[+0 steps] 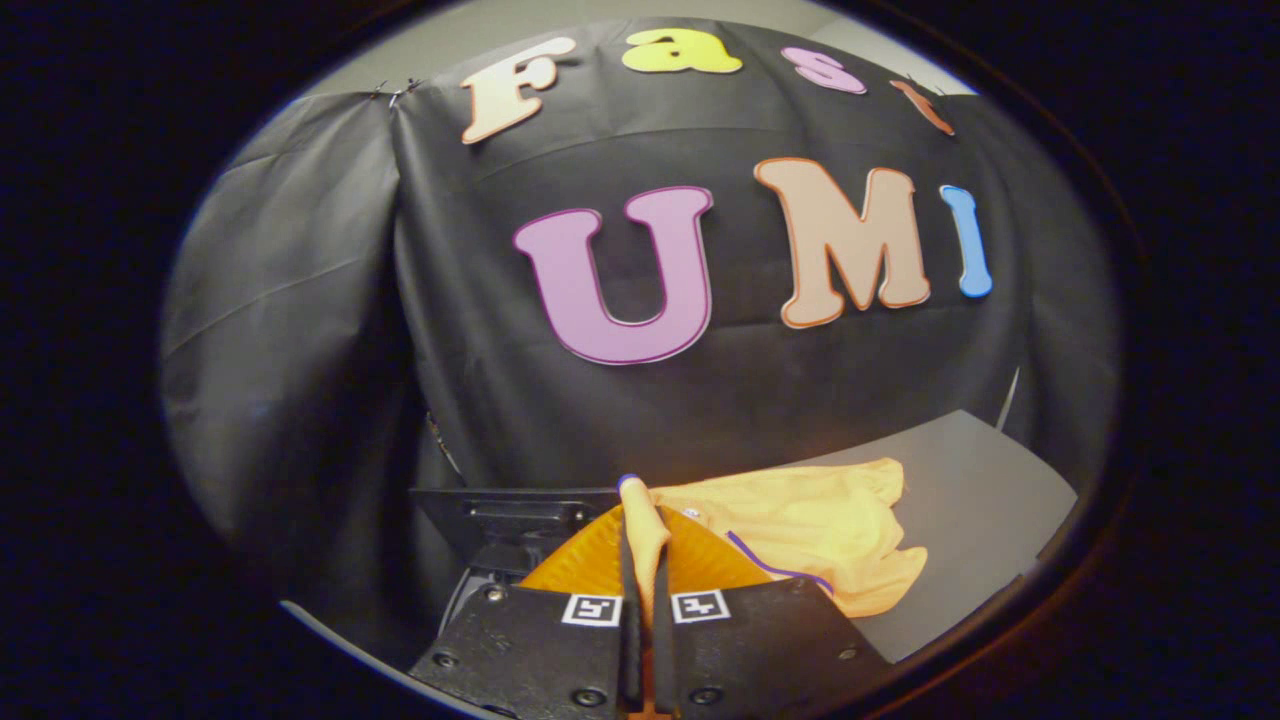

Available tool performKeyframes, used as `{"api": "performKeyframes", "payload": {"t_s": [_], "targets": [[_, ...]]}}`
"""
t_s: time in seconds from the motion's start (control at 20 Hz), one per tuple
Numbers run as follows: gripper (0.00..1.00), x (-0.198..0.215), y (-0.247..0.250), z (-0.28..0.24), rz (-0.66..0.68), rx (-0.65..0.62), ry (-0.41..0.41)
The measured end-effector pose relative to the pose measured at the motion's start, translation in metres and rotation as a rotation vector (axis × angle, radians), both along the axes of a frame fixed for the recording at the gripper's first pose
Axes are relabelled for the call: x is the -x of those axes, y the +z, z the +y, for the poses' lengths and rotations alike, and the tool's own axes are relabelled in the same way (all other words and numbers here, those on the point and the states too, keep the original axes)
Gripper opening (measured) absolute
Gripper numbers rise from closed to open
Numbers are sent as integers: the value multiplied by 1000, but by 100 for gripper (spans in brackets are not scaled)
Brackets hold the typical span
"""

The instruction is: Put the clothes into the washing machine and then close the washing machine lid.

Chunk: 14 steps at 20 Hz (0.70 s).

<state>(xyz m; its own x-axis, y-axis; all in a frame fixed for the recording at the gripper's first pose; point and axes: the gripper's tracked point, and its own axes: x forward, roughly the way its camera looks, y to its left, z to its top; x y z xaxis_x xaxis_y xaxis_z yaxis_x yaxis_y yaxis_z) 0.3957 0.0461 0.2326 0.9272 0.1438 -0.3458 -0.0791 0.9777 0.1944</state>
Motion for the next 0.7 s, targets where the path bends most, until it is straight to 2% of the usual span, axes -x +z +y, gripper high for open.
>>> {"api": "performKeyframes", "payload": {"t_s": [0.25,0.7], "targets": [[4,-5,-25,66,35,-31,89],[4,-19,-79,146,119,-48,173]]}}
